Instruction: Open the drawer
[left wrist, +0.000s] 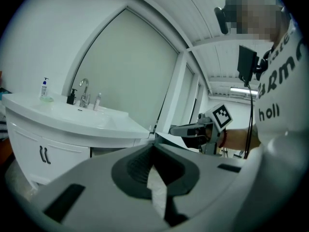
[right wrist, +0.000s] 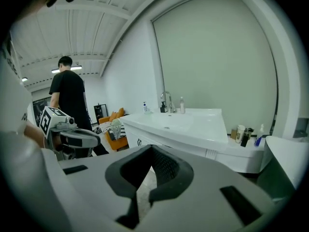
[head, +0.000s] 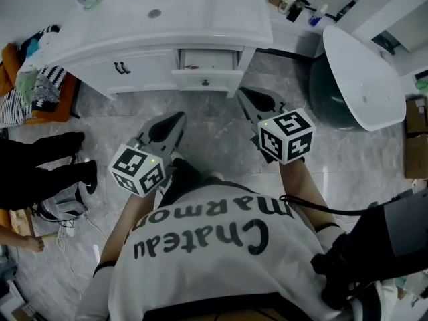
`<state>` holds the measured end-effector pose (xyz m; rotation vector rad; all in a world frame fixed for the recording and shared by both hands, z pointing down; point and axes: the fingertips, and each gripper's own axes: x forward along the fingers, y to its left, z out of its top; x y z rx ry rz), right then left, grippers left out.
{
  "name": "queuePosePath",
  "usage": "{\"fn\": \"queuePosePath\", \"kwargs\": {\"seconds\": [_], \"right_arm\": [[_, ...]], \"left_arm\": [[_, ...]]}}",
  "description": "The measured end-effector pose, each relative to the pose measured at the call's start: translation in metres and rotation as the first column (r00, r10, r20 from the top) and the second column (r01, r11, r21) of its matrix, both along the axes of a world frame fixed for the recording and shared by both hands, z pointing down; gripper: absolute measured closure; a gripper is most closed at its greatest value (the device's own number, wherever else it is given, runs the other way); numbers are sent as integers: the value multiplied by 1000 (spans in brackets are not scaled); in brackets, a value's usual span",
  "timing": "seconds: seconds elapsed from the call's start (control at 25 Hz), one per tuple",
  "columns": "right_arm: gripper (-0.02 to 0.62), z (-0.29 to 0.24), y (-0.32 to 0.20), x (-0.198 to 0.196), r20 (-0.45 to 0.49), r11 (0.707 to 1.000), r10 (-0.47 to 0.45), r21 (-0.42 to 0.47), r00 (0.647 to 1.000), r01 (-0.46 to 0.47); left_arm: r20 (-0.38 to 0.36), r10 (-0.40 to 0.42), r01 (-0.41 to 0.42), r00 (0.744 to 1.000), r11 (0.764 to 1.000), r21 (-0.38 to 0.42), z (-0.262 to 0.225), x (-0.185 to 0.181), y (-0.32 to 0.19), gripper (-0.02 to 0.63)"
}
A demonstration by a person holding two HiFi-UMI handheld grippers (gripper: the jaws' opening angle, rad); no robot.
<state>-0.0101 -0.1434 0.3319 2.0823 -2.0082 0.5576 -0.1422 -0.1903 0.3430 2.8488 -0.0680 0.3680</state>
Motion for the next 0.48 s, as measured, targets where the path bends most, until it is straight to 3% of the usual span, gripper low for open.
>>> {"fn": "queuePosePath", "kwargs": {"seconds": [0.48], "right_arm": [[584, 4, 7, -1, 0, 1000, 5, 0, 1000, -5]], "left_arm": [[12, -24, 24, 1000, 1000, 8, 4, -7, 4, 598]]}}
